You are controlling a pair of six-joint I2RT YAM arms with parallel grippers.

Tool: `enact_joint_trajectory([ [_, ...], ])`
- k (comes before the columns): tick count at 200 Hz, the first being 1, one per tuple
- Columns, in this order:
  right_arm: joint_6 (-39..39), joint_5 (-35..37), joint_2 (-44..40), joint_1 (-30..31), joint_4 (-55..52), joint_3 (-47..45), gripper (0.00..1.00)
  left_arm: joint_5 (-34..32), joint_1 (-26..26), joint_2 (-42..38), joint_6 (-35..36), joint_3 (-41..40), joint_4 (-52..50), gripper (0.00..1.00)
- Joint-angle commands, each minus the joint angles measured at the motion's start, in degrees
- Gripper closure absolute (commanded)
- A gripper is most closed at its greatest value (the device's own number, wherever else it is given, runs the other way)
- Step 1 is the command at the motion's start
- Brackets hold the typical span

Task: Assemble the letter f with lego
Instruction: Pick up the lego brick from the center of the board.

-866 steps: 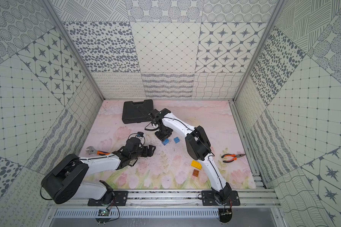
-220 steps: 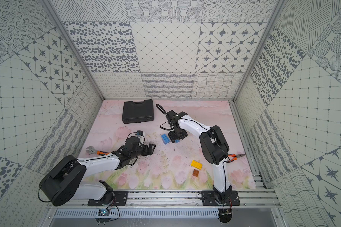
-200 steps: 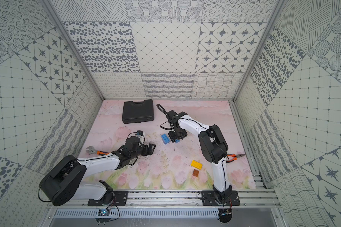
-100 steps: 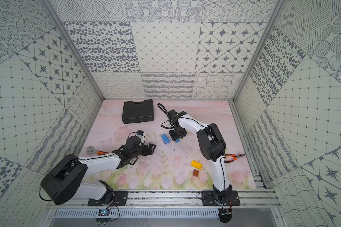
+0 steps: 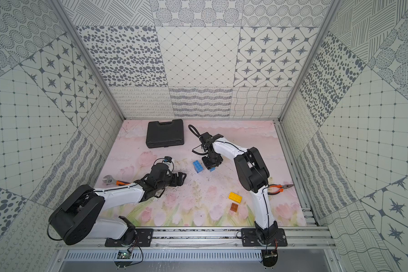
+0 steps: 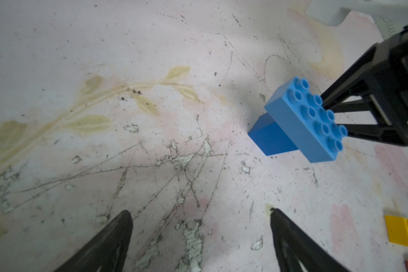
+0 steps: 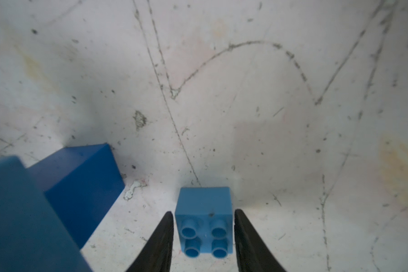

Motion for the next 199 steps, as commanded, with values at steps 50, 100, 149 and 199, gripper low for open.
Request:
enact_joint_trajectory([
  [50,0.05,-0.27,1.78,-0.04,-0.39,1.51,0.66,0.06,-0.15,0.14,0.20,0.41,0.00,0.08],
  [100,0.59,1.37,-0.32,0.52,-4.18,5.72,0.71,0.50,-0.19,0.74,0.28,0.57,0.35,0.08],
  [149,0.41,3.92,2.36,3.75,-14.10,19.39,0.71,0.61,-0.15,0.17,0.64,0.07,0.75,0.08],
  [199,-0.29,3.65,6.84,7.01,-21.91,30.40,0.71,0.26,-0.16,-1.06,0.90,-0.89,0.91,0.08],
])
